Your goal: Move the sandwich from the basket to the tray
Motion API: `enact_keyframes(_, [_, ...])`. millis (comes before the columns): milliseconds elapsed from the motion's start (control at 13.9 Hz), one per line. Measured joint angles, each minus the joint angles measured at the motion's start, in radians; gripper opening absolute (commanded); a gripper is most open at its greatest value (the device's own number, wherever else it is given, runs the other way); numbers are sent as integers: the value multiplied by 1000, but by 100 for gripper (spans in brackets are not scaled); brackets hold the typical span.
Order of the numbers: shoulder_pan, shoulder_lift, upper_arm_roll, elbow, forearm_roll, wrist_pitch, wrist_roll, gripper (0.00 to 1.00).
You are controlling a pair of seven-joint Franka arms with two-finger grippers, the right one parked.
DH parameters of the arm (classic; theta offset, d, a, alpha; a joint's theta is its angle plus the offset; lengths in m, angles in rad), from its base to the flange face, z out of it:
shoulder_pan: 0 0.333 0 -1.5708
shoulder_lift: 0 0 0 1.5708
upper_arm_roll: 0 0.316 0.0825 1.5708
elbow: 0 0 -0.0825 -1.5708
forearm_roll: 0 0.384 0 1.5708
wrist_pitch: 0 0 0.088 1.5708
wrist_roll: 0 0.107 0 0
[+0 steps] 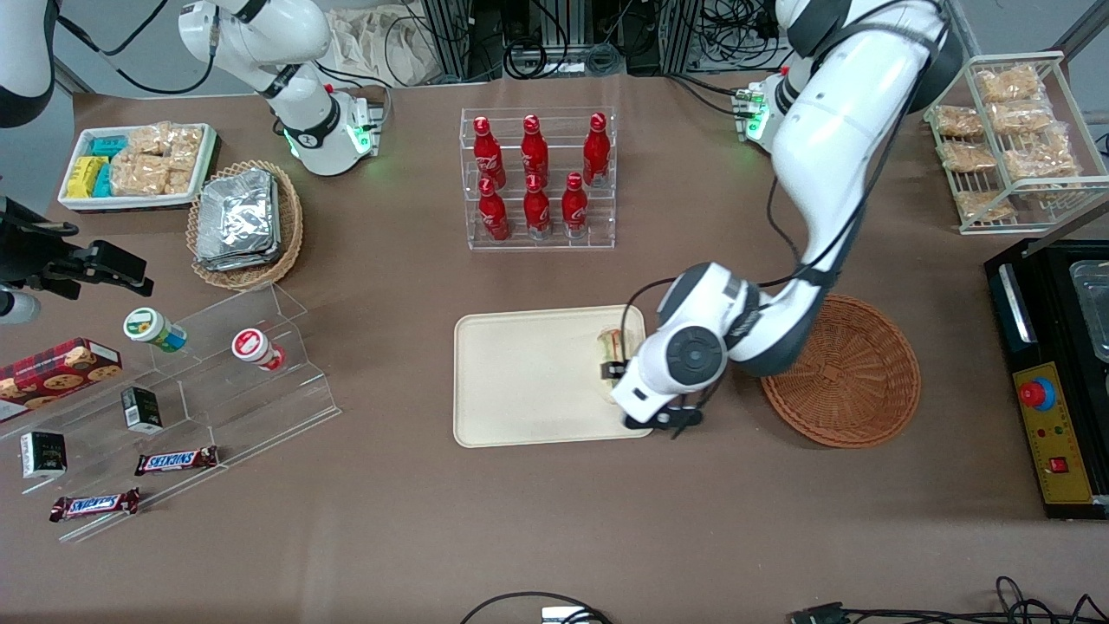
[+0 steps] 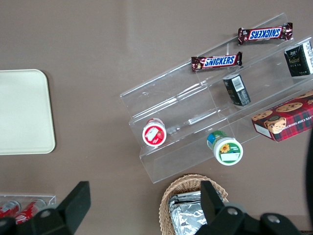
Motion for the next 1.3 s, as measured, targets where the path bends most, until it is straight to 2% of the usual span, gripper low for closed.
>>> enact_keyframes(288, [6,-227,135,15,0,-299,46,100])
enact_keyframes(648, [7,-477,364,13,-1,-543,443,100])
enact_keyframes(792, [9,-545,438,10,-4,-593,545,100])
enact_keyframes(1008, [9,-602,467,-11,-26,-619,573,100])
enact_keyframes(1296, [8,-610,468,-72,-33,-610,573,100])
